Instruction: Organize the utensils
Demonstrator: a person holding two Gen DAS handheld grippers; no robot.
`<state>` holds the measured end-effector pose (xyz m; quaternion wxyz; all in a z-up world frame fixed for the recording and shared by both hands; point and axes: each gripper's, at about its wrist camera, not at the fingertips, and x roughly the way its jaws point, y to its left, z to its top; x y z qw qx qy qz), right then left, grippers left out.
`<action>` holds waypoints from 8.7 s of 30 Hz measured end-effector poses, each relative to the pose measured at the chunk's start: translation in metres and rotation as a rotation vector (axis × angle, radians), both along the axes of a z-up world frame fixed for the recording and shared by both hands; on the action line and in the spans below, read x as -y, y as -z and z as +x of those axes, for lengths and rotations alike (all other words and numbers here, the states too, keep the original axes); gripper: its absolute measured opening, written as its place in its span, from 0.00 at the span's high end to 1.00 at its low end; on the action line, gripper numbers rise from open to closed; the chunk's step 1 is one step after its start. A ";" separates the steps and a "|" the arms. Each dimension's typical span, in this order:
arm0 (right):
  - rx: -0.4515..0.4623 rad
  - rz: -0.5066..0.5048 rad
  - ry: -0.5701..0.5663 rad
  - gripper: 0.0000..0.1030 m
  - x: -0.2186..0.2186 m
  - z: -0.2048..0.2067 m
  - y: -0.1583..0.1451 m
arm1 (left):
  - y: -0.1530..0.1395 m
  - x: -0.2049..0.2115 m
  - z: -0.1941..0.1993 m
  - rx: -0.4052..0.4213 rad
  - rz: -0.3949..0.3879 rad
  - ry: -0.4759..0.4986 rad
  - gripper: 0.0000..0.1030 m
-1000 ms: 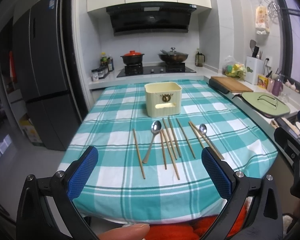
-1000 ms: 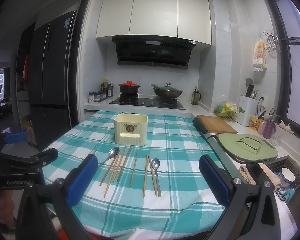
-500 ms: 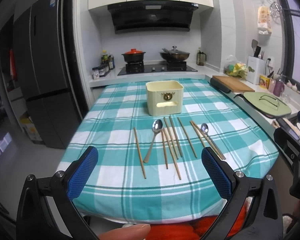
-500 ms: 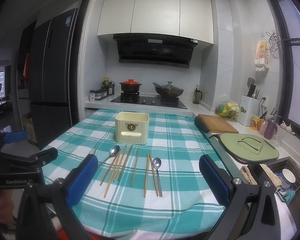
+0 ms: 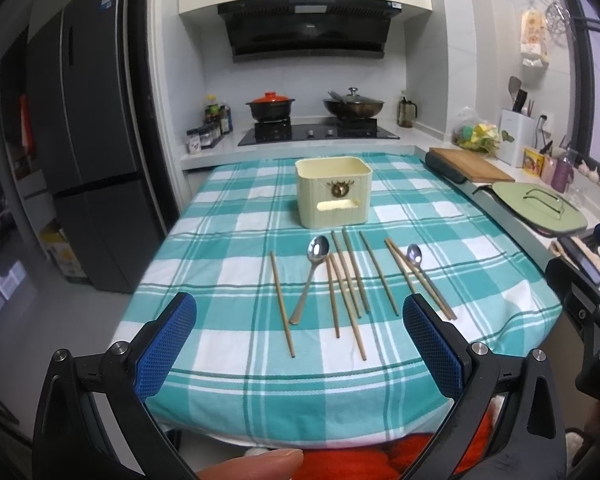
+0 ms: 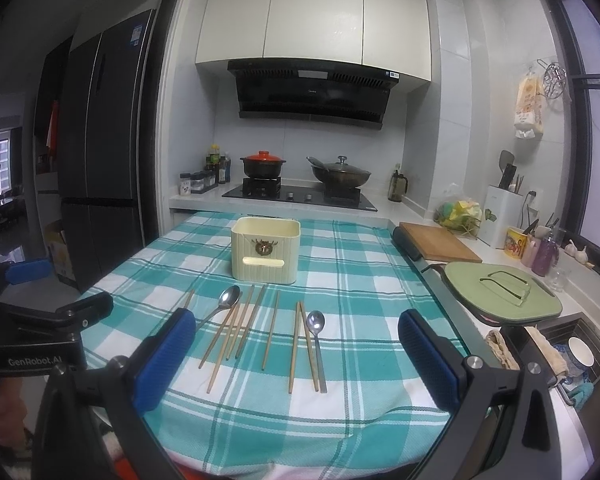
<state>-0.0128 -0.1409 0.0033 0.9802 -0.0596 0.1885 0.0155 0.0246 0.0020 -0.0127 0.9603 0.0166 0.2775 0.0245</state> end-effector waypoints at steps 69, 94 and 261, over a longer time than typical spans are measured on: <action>-0.458 0.069 0.238 0.00 0.099 0.154 0.122 | 0.126 -0.074 0.135 -0.366 -0.121 -0.083 0.00; -0.639 0.123 -0.091 0.75 0.083 0.258 0.191 | 0.167 -0.094 0.237 -0.462 -0.151 -0.143 0.00; -0.602 -0.622 -0.423 0.96 0.034 0.402 0.120 | 0.042 -0.088 0.249 -0.221 -0.231 0.135 0.95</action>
